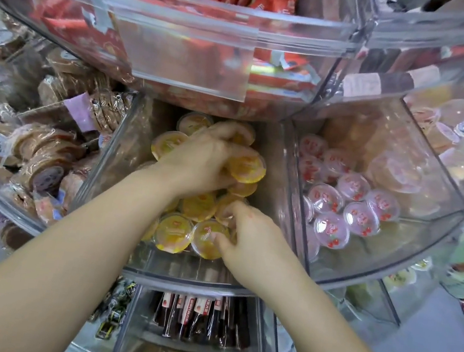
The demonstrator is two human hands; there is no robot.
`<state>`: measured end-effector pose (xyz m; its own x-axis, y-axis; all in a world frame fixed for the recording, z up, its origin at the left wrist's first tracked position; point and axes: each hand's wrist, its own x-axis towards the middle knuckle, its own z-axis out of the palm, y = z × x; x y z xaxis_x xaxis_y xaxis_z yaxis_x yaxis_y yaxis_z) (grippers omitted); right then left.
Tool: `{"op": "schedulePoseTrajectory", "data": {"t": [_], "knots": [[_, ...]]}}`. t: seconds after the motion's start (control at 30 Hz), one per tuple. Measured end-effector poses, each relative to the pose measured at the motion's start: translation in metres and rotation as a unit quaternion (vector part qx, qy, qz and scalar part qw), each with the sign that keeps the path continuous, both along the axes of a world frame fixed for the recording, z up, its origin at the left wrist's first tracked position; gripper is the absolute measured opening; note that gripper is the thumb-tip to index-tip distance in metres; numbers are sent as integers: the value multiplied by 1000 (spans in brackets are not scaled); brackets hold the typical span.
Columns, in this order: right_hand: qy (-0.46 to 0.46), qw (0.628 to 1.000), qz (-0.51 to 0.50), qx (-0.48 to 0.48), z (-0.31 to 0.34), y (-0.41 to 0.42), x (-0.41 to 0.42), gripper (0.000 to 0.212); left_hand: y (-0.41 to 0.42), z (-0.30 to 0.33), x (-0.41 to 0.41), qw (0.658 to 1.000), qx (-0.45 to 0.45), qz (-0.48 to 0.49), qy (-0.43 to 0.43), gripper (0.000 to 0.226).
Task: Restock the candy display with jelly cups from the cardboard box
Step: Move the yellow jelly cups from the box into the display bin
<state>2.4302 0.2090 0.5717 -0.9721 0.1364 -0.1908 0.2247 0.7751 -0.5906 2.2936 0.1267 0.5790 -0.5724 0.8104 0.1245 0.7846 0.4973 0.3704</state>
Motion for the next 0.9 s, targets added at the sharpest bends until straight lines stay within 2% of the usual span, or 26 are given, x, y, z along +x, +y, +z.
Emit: {"op": "schedulePoseTrajectory", "data": {"t": [0.13, 0.23, 0.33, 0.43, 0.53, 0.6, 0.63, 0.7, 0.77, 0.83, 0.9], "knots": [[5, 1000, 6, 2, -2, 0, 1, 29, 2, -1, 4, 998, -10, 0, 57, 54], [7, 1000, 14, 9, -2, 0, 1, 30, -3, 5, 6, 997, -48, 7, 68, 64], [7, 1000, 28, 0, -1, 0, -4, 30, -29, 20, 9, 996, 47, 67, -45, 58], [2, 999, 42, -25, 3, -6, -17, 36, -68, 28, 22, 971, 123, 187, -80, 38], [-33, 996, 65, -58, 5, -18, -38, 42, -96, 25, 49, 938, 172, 264, -144, 37], [-63, 991, 84, -79, 2, -27, -51, 22, -108, 20, 68, 923, 192, 278, -186, 42], [-70, 990, 90, -82, 2, -30, -55, 9, -112, 17, 76, 920, 187, 283, -198, 44], [-92, 986, 96, -104, -1, -36, -62, 20, -117, 10, 86, 933, 135, 283, -179, 49], [-102, 981, 91, -138, -4, -37, -66, 10, -118, 6, 88, 950, 69, 271, -137, 53], [-112, 974, 61, -189, -5, -40, -69, 31, -116, 7, 85, 957, 30, 257, -128, 55], [-93, 973, 38, -210, -8, -43, -72, 27, -115, 9, 80, 960, 11, 246, -134, 56]]}}
